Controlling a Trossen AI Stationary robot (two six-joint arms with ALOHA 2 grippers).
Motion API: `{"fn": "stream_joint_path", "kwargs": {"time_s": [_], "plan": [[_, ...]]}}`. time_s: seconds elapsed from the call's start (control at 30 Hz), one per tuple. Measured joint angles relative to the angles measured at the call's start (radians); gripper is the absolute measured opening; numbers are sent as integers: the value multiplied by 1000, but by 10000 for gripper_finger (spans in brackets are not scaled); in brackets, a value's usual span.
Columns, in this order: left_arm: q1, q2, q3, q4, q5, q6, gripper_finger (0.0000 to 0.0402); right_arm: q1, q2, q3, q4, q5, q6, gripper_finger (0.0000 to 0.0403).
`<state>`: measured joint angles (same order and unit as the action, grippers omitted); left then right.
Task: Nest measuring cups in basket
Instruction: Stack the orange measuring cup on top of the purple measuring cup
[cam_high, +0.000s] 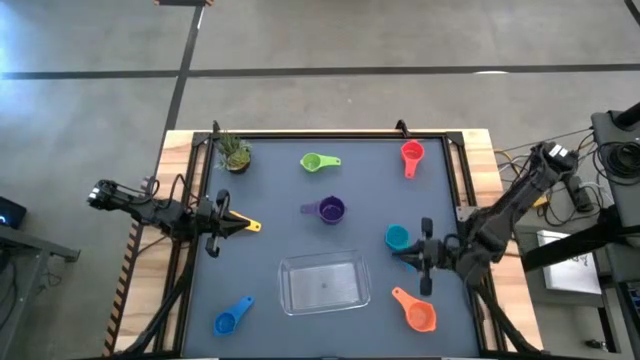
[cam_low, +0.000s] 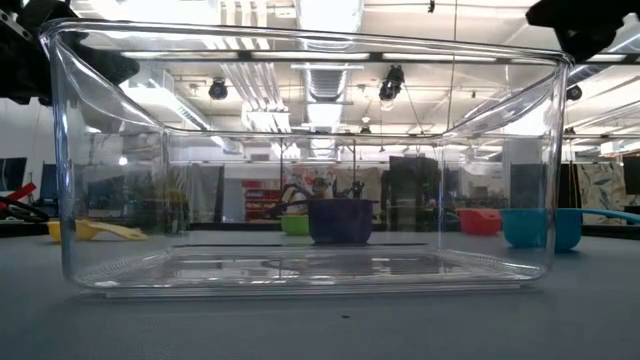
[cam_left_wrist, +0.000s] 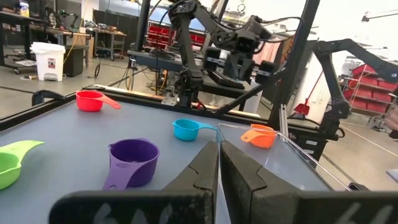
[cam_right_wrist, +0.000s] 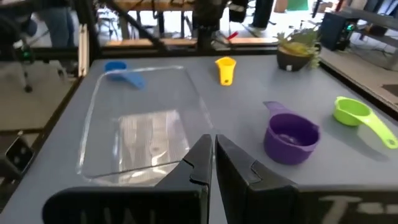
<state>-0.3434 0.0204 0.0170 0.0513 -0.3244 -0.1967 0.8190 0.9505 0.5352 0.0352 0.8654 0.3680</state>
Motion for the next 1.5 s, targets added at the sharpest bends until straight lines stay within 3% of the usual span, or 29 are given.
{"fn": "stream_joint_path", "kwargs": {"time_s": [0.3,0.57,0.77,0.93,1.07,1.2,1.5], "plan": [[0,0,0,0,0,0,0,4,134,44,-14,1,-43,9],[0,0,0,0,0,0,0,4,177,53,-19,18,-28,15],[0,0,0,0,0,0,0,4,165,136,-147,-59,42,69],[0,0,0,0,0,0,0,4,166,272,-384,-71,129,137],[0,0,0,0,0,0,0,3,166,383,-626,-209,236,174],[0,0,0,0,0,0,0,3,165,442,-777,-301,426,178],[0,0,0,0,0,0,0,4,165,370,-828,-537,700,160]]}}
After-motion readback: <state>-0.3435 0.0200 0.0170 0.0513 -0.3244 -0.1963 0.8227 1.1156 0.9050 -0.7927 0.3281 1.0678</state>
